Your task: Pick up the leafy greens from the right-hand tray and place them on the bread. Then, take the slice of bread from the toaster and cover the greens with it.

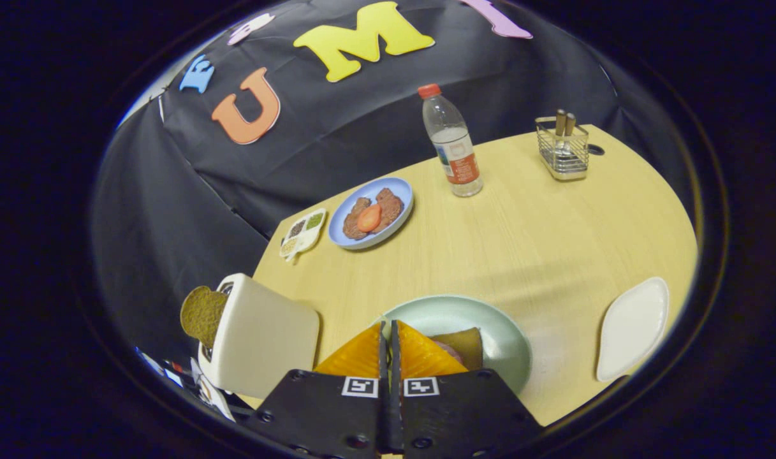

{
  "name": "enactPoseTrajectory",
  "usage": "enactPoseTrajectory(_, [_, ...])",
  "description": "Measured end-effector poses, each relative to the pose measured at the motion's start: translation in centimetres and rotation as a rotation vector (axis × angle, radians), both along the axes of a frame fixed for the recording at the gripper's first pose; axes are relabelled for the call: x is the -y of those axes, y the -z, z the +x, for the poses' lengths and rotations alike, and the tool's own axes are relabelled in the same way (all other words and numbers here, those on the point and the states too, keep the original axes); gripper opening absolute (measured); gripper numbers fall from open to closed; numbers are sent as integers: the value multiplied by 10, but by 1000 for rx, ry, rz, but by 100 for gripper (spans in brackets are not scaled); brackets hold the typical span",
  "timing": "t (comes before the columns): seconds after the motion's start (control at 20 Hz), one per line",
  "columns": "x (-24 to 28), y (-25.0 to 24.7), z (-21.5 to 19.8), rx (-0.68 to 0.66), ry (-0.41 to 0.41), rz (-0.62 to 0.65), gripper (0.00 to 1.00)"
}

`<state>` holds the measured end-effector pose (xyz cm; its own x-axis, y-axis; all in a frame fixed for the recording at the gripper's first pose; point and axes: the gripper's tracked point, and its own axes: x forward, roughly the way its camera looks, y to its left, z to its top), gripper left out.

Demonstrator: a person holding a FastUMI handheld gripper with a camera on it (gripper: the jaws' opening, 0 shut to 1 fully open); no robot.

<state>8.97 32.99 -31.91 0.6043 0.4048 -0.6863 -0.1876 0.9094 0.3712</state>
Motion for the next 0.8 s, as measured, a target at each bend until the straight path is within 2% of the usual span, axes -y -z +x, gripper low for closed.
enactPoseTrajectory(0.35, [13, 25, 24, 54, -63, -151, 1])
enactPoseTrajectory(0.55, [23, 34, 24, 70, -67, -220, 12])
enactPoseTrajectory(0.65, [28, 33, 20, 75, -64, -231, 27])
enactPoseTrajectory(0.8, [33, 15, 16, 114, -41, -234, 82])
